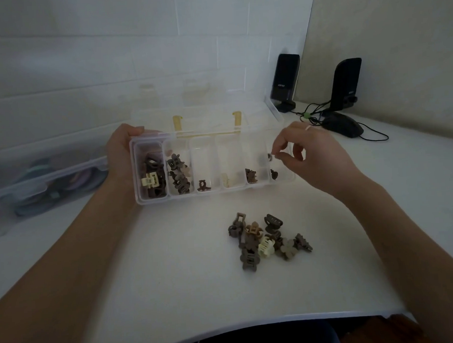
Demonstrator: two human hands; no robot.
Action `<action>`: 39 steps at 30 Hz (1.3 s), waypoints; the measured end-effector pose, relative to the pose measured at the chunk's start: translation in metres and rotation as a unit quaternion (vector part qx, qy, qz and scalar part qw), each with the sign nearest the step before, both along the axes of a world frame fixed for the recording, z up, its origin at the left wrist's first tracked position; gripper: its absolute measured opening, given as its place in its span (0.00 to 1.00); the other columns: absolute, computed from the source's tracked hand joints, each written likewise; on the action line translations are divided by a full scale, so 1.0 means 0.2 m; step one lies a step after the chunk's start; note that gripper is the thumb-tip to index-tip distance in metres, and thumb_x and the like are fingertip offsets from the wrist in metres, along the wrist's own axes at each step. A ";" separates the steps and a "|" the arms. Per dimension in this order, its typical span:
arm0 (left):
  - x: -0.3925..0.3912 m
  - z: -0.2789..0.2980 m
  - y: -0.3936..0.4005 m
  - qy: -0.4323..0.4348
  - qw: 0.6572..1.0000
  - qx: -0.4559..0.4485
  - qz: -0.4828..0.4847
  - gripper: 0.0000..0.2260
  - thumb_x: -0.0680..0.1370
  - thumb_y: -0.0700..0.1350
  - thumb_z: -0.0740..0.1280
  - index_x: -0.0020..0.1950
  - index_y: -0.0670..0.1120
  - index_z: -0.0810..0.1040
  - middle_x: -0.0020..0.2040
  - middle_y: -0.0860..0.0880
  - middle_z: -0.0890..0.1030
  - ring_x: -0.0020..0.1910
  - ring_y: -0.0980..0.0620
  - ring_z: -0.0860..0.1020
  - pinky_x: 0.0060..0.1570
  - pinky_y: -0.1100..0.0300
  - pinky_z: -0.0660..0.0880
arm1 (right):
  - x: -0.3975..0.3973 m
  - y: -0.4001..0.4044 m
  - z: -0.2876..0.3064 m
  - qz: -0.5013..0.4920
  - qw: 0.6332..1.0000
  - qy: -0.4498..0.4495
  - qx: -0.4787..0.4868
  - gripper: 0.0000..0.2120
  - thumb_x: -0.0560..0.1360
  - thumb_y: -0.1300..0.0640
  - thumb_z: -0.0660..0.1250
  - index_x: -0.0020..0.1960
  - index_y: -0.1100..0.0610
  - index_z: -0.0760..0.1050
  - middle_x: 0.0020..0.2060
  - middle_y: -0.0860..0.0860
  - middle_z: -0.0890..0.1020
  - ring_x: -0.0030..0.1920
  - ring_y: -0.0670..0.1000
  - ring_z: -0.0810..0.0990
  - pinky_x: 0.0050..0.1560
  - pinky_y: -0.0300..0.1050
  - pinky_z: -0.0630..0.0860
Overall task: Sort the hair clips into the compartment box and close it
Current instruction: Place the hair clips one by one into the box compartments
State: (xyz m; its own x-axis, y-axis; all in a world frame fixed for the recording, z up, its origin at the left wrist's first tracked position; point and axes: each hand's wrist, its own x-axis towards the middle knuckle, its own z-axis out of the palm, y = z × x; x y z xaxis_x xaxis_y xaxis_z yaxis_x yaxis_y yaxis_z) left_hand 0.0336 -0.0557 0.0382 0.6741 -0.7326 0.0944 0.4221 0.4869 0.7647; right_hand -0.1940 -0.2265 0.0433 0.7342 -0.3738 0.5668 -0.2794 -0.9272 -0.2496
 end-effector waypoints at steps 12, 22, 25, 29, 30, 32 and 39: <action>0.00 -0.01 -0.01 -0.005 0.999 0.036 0.035 0.08 0.61 0.48 0.61 0.33 0.49 0.63 0.26 0.51 0.66 0.25 0.53 0.66 0.28 0.69 0.67 | -0.01 0.17 0.05 0.224 0.936 0.079 0.260 0.05 0.70 0.57 0.73 0.46 0.54 0.84 0.23 0.49 0.79 0.20 0.47 0.69 0.24 0.38 0.66; -0.01 -0.01 -0.01 0.002 0.998 0.052 0.042 0.09 0.61 0.49 0.62 0.34 0.48 0.64 0.30 0.50 0.66 0.26 0.52 0.66 0.28 0.69 0.68 | 0.04 0.21 -0.01 0.218 0.921 0.218 0.238 0.10 0.72 0.55 0.72 0.53 0.48 0.83 0.24 0.50 0.68 0.25 0.46 0.61 0.29 0.37 0.61; -0.02 -0.01 -0.02 0.001 0.998 0.042 0.052 0.08 0.61 0.48 0.62 0.32 0.48 0.63 0.27 0.51 0.67 0.26 0.52 0.66 0.27 0.69 0.68 | 0.04 0.22 -0.01 0.217 0.921 0.222 0.234 0.07 0.72 0.55 0.72 0.50 0.51 0.83 0.25 0.52 0.71 0.25 0.46 0.63 0.29 0.36 0.62; -0.04 0.00 -0.01 0.006 0.999 0.036 0.039 0.08 0.61 0.48 0.61 0.23 0.49 0.67 0.23 0.52 0.68 0.22 0.54 0.67 0.27 0.69 0.68 | 0.04 0.22 -0.01 0.218 0.924 0.190 0.252 0.04 0.72 0.55 0.72 0.46 0.54 0.81 0.24 0.47 0.71 0.26 0.45 0.66 0.30 0.34 0.64; -0.04 0.01 -0.01 0.002 0.999 0.038 0.038 0.09 0.62 0.48 0.61 0.21 0.49 0.67 0.22 0.52 0.68 0.21 0.54 0.67 0.27 0.70 0.68 | 0.04 0.21 -0.01 0.220 0.923 0.175 0.262 0.04 0.72 0.55 0.72 0.45 0.54 0.81 0.25 0.46 0.72 0.26 0.46 0.67 0.31 0.36 0.65; -0.05 0.01 -0.01 -0.002 0.999 0.037 0.037 0.10 0.62 0.48 0.60 0.20 0.49 0.67 0.22 0.52 0.68 0.21 0.54 0.67 0.27 0.70 0.68 | 0.05 0.21 -0.01 0.226 0.923 0.144 0.276 0.04 0.71 0.56 0.73 0.45 0.55 0.80 0.26 0.45 0.74 0.28 0.48 0.68 0.33 0.41 0.67; -0.04 0.01 -0.01 0.008 0.999 0.031 0.041 0.06 0.61 0.47 0.61 0.29 0.48 0.64 0.24 0.51 0.67 0.22 0.53 0.66 0.26 0.71 0.68 | 0.05 0.21 0.02 0.215 0.929 0.015 0.302 0.06 0.71 0.65 0.72 0.39 0.59 0.75 0.40 0.47 0.82 0.33 0.45 0.80 0.33 0.35 0.74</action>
State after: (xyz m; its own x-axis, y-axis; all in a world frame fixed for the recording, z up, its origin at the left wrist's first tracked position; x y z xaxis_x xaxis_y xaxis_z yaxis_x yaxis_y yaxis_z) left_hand 0.0261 -0.0571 0.0394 0.7327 -0.6794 0.0384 0.3957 0.4713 0.7882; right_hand -0.1839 -0.1852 0.0463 0.9015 -0.2853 0.3253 0.0683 -0.6485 -0.7581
